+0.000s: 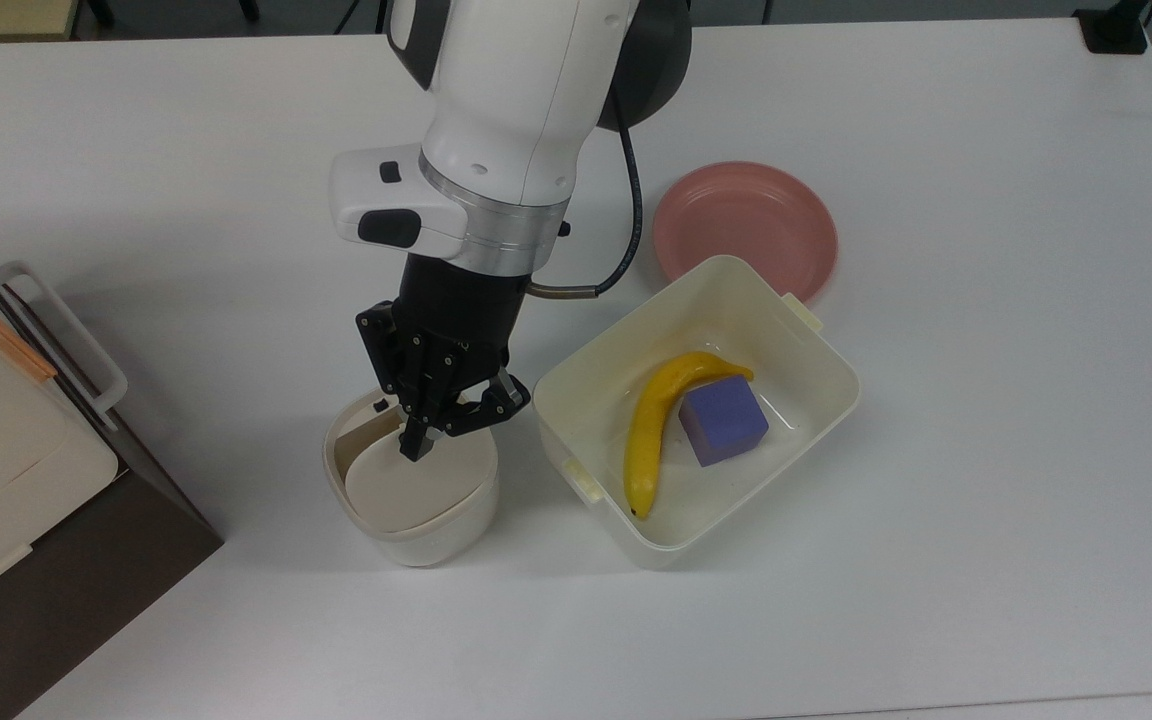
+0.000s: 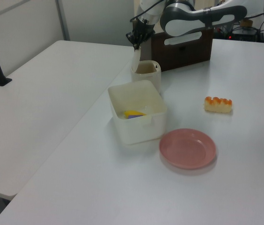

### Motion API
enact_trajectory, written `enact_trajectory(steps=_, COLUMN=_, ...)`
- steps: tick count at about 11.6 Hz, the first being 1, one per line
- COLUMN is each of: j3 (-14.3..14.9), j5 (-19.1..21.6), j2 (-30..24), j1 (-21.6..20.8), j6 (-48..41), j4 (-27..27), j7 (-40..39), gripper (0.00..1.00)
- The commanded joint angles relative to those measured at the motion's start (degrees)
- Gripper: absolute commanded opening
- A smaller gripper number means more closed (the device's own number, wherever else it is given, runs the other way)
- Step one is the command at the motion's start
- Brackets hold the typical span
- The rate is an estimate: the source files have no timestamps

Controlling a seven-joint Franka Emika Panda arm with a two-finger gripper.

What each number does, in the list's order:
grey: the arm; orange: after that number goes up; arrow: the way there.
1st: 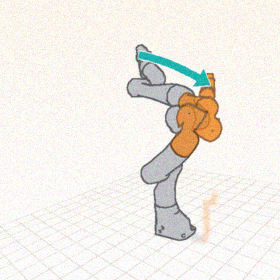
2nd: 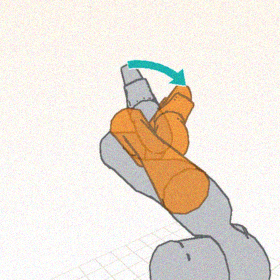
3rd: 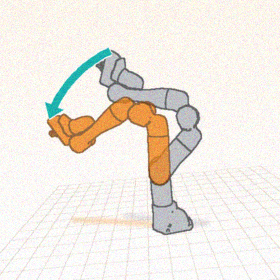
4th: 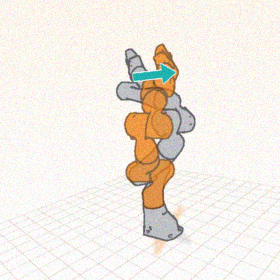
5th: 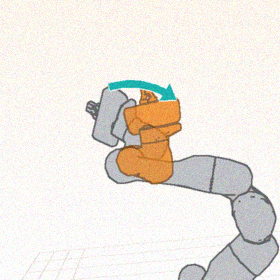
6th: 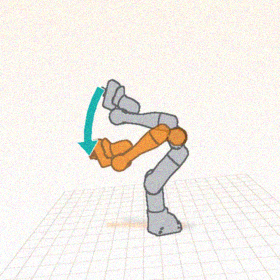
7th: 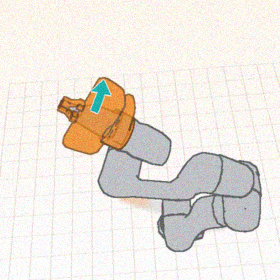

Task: Close the trash can
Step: 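Push the raised lid down toward the can's rim with the gripper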

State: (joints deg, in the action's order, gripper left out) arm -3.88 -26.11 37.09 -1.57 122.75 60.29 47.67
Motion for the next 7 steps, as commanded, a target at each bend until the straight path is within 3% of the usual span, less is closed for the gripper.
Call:
enact_trajectory(steps=1, j3=0.28, j5=-0.87, j2=-1.93, j1=-0.19, j6=-1.37, j4=2.63, j7=-3.11, gripper=0.00)
enact_trajectory(steps=7, j3=0.89, j5=-0.87, j2=-4.04, j1=0.60, j6=-5.76, j4=5.27, j7=-12.50, gripper=0.00)
